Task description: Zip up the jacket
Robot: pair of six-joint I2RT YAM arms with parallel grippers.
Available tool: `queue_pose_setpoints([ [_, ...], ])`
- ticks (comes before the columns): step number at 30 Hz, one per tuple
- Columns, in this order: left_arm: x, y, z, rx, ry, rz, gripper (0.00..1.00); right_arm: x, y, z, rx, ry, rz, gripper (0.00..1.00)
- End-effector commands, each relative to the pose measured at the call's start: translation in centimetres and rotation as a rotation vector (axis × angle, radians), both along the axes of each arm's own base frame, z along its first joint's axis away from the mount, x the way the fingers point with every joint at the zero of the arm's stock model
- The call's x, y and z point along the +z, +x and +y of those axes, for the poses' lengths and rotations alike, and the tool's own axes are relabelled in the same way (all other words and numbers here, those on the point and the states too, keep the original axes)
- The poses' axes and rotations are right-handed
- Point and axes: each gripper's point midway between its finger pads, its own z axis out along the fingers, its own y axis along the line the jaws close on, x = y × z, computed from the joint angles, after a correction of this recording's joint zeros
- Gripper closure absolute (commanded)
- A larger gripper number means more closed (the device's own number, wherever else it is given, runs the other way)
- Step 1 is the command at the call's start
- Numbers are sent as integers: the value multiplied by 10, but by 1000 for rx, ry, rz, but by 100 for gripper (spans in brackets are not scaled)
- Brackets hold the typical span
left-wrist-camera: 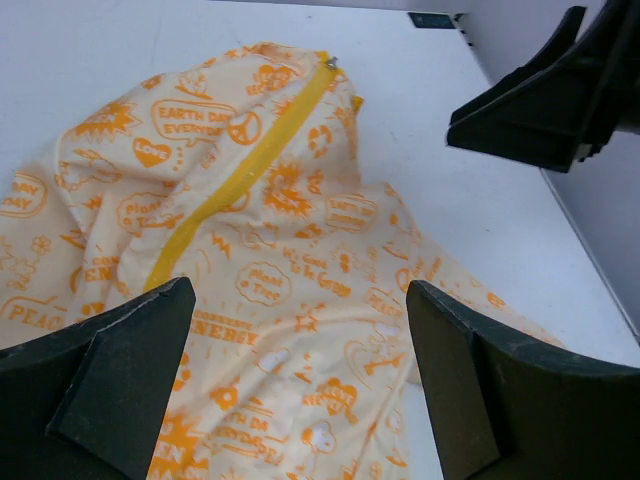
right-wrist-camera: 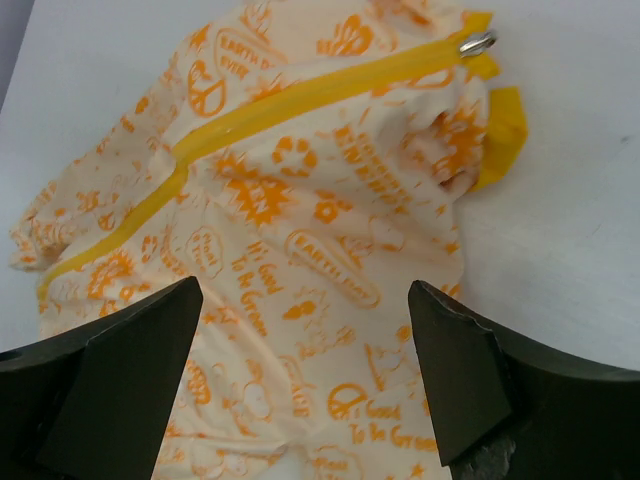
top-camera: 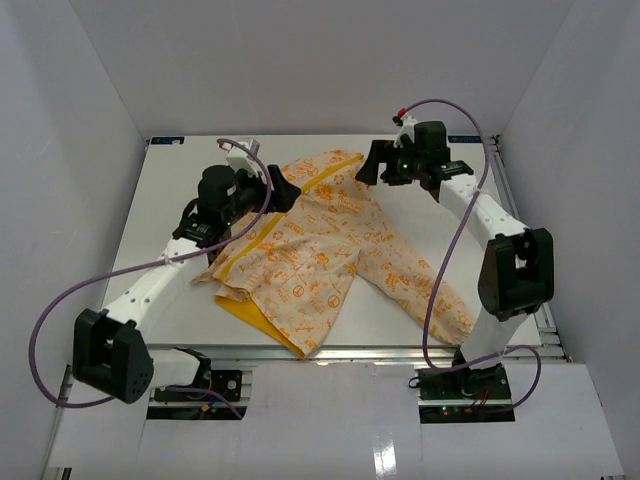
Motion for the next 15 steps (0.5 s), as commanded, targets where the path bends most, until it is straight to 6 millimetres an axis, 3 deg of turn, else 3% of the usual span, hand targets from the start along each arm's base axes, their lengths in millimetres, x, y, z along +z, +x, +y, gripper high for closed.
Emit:
queue_pose_setpoints([
  [1, 37, -57, -7, -63, -145, -77, 2, 3, -68, 4, -116, -191, 9, 10],
  [2, 45, -69, -7, -76, -179, -113, 2, -5, -87, 8, -120, -223, 31, 10],
  [4, 32, -100, -11, -143, -229, -131, 2, -19, -118, 11, -149, -307, 36, 10],
  [5, 44, -114, -12, -162, -277, -165, 2, -13, -124, 4, -182, -325, 8, 10],
  [7, 28, -130, -12, -187, -291, -142, 2, -14, -145, -6, -210, -337, 9, 10],
  [9, 26, -147, -11, -220, -300, -155, 2, -12, -162, -7, -196, -311, -13, 10],
  [11, 6, -160, -8, -240, -279, -150, 2, -4, -185, -3, -150, -270, -76, 10],
  [12, 7, -164, -5, -228, -279, -170, 2, -14, -195, -3, -124, -278, -71, 10],
  [15, -12, -168, 1, -183, -262, -189, 2, -5, -216, -11, -107, -238, -121, 10],
])
